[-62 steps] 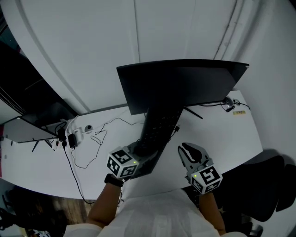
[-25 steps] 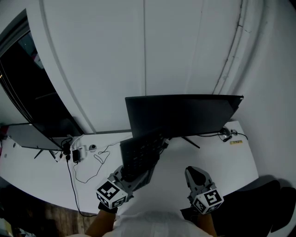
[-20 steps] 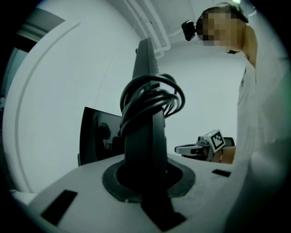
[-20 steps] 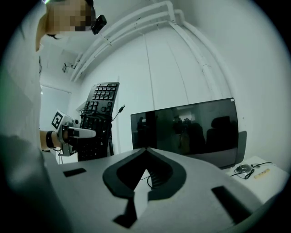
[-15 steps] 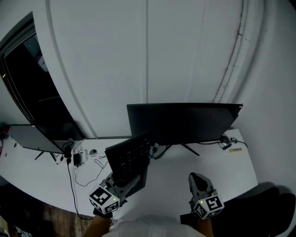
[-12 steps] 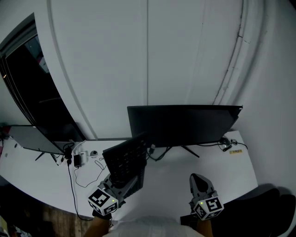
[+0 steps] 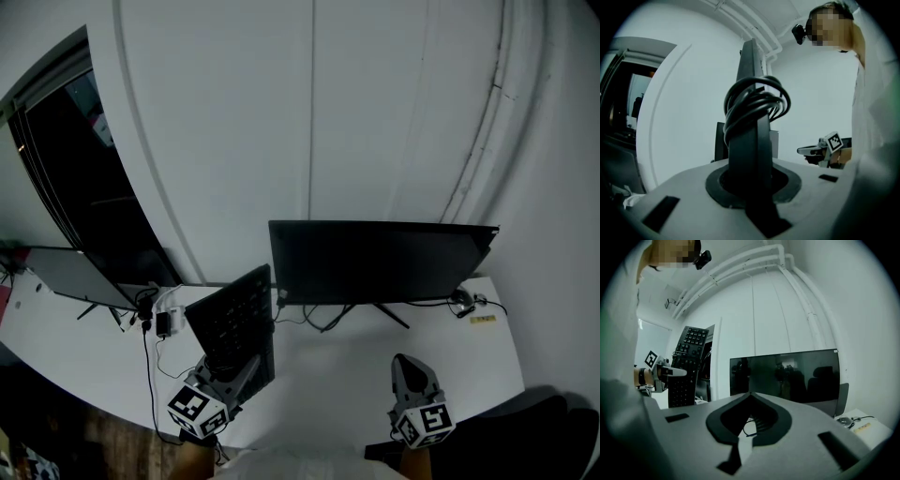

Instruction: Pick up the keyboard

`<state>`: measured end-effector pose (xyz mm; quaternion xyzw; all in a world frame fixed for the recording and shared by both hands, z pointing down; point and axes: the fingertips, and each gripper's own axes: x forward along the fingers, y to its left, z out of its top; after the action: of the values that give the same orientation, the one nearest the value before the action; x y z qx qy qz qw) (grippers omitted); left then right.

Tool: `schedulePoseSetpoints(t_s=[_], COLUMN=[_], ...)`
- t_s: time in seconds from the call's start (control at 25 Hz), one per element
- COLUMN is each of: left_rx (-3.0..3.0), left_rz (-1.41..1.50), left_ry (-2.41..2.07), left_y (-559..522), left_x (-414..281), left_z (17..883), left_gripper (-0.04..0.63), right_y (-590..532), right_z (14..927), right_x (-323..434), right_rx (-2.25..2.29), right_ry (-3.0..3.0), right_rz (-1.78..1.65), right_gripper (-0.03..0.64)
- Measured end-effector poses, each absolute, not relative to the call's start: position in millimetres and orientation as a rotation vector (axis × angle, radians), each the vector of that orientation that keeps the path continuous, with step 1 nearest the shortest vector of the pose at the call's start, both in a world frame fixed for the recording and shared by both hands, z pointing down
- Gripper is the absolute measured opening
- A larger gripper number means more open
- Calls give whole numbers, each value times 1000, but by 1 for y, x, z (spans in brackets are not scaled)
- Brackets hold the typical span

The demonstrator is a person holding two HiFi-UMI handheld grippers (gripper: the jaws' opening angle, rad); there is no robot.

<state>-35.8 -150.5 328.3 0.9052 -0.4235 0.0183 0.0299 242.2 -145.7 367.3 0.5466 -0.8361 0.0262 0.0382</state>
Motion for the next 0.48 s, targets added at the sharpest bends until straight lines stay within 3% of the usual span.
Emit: schedulePoseSetpoints(t_s=[0.48], left_rx=[2781], left_rz=[110], left_ry=[-1306], left_y=[-145], left_x=[-28], left_z=[335], left_gripper=[71], right_y=[-153], right_z=[374], right_x=[244], right_rx=[1618], right_ry=[-2592], right_rz=[95], right_gripper=[0])
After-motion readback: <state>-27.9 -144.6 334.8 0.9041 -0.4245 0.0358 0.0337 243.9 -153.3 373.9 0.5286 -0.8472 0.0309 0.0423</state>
